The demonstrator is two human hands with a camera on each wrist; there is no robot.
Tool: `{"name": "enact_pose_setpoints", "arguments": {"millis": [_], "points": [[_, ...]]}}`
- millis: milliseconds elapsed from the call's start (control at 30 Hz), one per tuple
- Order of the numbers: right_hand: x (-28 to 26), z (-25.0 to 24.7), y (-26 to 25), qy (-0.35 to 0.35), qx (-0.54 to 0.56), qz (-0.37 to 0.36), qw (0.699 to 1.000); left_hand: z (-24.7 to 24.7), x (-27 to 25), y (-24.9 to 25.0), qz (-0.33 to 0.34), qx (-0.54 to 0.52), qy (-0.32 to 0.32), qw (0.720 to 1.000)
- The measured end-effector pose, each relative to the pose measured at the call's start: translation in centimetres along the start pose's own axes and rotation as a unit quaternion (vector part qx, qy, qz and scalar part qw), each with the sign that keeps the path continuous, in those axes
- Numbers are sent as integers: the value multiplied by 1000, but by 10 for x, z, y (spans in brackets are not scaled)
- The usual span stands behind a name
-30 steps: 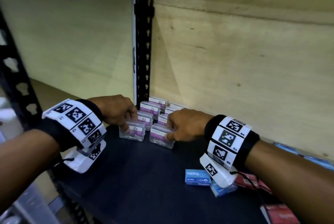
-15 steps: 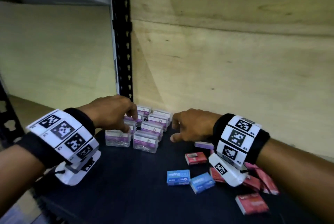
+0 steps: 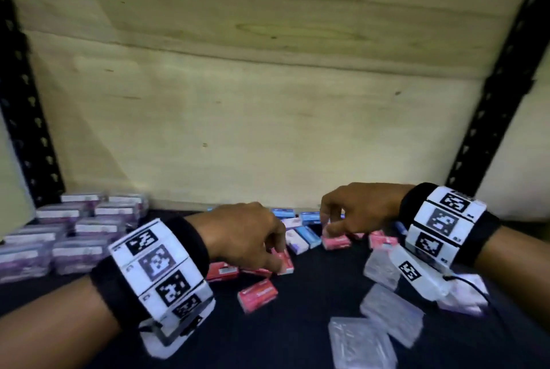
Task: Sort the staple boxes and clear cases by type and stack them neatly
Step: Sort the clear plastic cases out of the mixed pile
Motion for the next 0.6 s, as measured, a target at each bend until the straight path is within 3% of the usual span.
{"name": "enact_pose_setpoints", "arguments": {"millis": [133,300,433,600], "points": [[-46,19,38,-24,41,47,998,20,13,59,49,-17,-77,996],[-77,49,54,-55,117,61,990,40,15,98,45,0,-147,988],[-84,69,45,-81,155,64,983,51,12,110,60,8,-168,984],[-84,80,35,-115,104,63,986,56,11,112,72,10,-168,983]]}}
Point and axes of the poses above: each hand's wrist, its own x-axis towards the middle knuckle, its own z-axis out of the palm, y = z × x, the point moved 5 cm from there along x, towards the middle knuckle, and after that the axes turned 13 degrees about -z, right-handed, at the moved point
